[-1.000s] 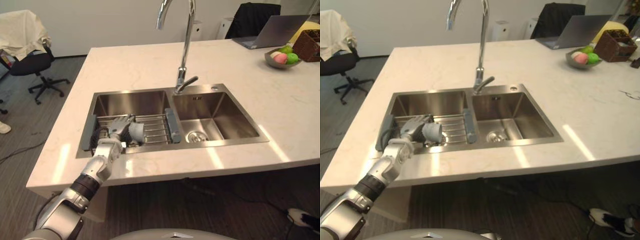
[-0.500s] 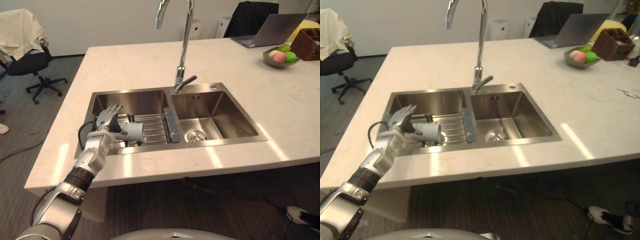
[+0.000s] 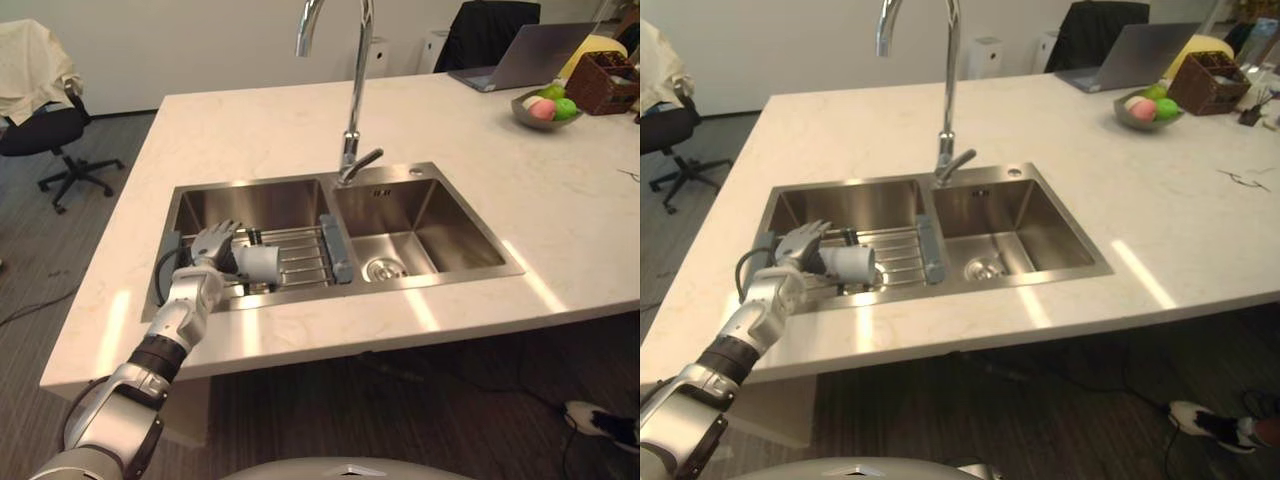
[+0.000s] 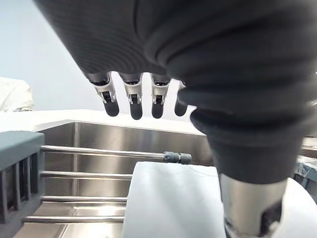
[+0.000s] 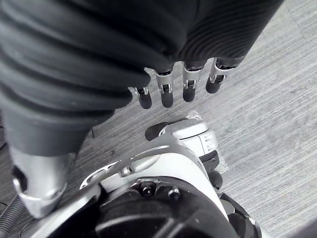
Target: Walk over to the sink, pick up the cup, carry it to the dishwasher, place the cup inside the dishwasher, then close the dishwasher door
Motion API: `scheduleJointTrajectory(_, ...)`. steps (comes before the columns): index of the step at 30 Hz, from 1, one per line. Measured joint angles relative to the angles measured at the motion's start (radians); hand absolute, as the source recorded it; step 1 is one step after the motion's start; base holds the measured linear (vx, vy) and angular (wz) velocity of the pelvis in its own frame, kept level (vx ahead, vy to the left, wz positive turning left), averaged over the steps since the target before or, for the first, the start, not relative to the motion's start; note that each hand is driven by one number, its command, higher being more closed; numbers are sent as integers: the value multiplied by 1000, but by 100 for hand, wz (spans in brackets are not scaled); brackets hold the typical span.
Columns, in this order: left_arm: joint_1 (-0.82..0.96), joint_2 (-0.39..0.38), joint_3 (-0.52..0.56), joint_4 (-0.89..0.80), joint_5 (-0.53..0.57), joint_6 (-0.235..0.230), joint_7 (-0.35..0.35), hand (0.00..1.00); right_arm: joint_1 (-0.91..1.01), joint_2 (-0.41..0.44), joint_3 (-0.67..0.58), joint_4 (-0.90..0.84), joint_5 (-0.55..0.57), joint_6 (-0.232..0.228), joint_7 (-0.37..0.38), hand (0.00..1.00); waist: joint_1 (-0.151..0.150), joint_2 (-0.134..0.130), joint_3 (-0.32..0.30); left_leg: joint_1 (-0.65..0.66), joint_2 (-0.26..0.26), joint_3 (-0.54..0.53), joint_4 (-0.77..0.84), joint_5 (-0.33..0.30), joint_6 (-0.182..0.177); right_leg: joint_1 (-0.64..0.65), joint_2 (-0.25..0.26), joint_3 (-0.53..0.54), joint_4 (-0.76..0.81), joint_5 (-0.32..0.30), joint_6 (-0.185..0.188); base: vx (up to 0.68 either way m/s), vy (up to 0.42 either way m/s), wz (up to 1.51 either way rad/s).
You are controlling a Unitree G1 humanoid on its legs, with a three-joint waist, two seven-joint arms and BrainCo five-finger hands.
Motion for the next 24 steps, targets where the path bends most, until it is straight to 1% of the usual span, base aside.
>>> scheduleJointTrajectory(6, 5, 0, 0, 15, 9, 0, -9, 0, 0, 0, 0, 0, 0, -2, 0, 0, -2, 2, 1, 5, 2, 9, 0, 0, 0, 1, 2, 10, 0, 1, -2, -9, -11, -4)
scheduleJointTrajectory(14, 31, 0, -6, 15, 9, -40, -24, 0, 1, -1, -18, 0, 3, 0, -20, 0, -6, 12, 4, 6, 2, 10, 0, 0, 0, 1, 2, 11, 0, 2, -2, 0, 0, 0)
scheduleJointTrajectory(16, 37, 0, -8, 15, 8, -40, -24, 0, 2, -1, -20, 0, 1, -1, -29, 0, -7, 16, 5, 6, 2, 10, 0, 0, 0, 1, 2, 11, 1, 2, -2, 0, 0, 0)
scheduleJointTrajectory(20, 58, 0, -12, 15, 8, -39, -23, 0, 3, -1, -38, 0, -1, -22, -33, 0, -10, 27, 6, 7, 2, 10, 0, 0, -1, 1, 3, 11, 1, 1, -2, 0, 0, 0)
scheduleJointTrajectory(24, 76, 0, -19, 12, 8, -37, -23, 0, 3, -1, -48, 0, -18, -22, -33, 0, -11, 32, 5, 7, 3, 10, 0, 0, -1, 1, 3, 12, 1, 2, -2, 0, 0, 0)
